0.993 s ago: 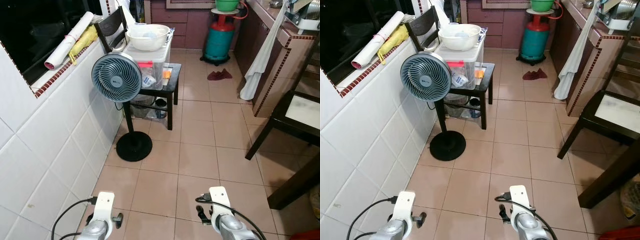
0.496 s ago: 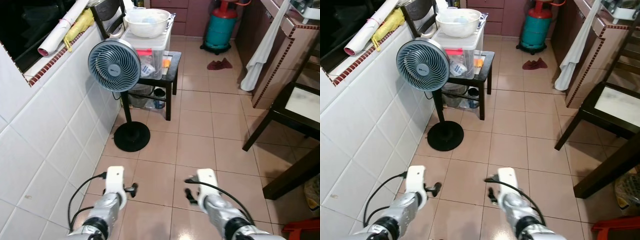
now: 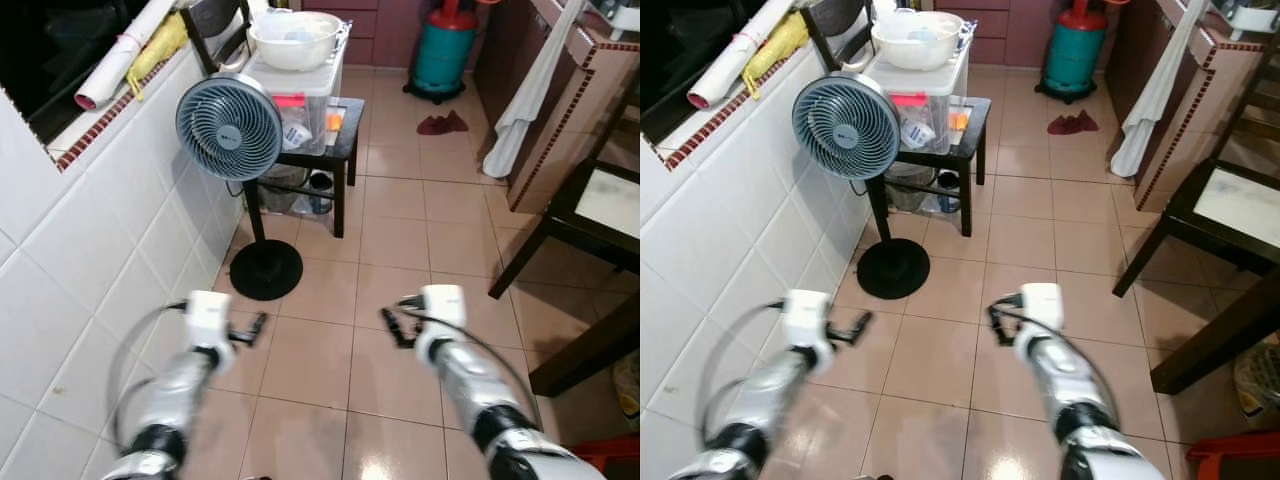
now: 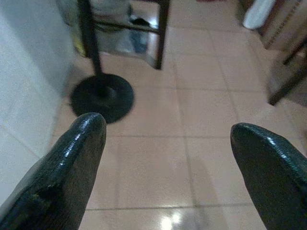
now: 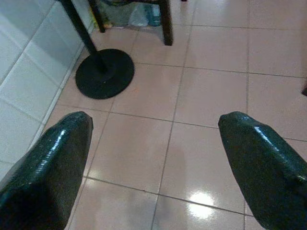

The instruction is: Setting the table

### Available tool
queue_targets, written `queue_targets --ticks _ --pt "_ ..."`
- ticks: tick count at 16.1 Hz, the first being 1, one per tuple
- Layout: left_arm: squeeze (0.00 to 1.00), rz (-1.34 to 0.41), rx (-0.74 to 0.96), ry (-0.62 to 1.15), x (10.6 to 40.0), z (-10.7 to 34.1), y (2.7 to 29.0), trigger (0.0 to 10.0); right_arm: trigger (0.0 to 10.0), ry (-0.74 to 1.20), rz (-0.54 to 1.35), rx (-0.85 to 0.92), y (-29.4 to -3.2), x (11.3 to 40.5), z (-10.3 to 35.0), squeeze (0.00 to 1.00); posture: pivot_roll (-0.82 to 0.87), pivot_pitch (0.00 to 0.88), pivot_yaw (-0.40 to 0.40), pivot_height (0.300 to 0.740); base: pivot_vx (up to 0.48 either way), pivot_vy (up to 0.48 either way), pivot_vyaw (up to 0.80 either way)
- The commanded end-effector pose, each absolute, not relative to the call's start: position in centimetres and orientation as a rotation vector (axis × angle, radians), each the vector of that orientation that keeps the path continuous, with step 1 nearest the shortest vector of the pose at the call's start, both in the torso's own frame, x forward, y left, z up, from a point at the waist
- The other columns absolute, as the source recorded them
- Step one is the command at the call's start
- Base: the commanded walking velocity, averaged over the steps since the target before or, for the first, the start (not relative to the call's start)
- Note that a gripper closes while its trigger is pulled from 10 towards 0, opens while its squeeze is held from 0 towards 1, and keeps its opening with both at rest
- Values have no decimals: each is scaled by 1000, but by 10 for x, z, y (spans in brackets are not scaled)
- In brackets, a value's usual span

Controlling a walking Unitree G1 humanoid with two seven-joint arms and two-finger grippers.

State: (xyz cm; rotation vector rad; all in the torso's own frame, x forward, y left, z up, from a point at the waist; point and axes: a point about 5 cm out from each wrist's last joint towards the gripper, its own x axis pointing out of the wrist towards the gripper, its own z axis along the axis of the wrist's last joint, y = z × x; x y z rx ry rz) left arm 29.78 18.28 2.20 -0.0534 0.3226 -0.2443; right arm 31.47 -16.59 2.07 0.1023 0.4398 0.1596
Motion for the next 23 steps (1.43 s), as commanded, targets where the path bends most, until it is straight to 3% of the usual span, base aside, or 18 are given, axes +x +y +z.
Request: queue_targets --ticks 1,6,11,15,17,20,23 --pt "0 -262 -48 269 296 31 184 10000 10000 414 191 84 -164 312 22 0 -99 100 40 740 0 0 0" --pt "0 -208 -23 95 279 58 180 10000 10000 221 261 -62 -170 301 48 0 -74 84 33 740 0 0 0" --pt "0 -106 -84 64 245 59 170 10000 10000 120 117 -77 -187 281 61 0 -96 110 0 740 0 0 0" --pt "0 -15 -57 82 229 65 203 10000 10000 66 141 -51 -187 253 77 0 -101 130 -2 740 0 0 0" --pt "0 -50 -64 119 219 61 196 10000 10000 87 176 -71 -186 241 78 0 -89 141 -13 740 0 0 0" --pt "0 -140 -98 136 227 62 177 10000 10000 87 193 -54 -177 243 80 0 -91 135 -9 740 0 0 0" --pt "0 -149 -96 145 233 67 177 10000 10000 103 193 -46 -174 243 84 0 -90 137 -5 740 0 0 -229"
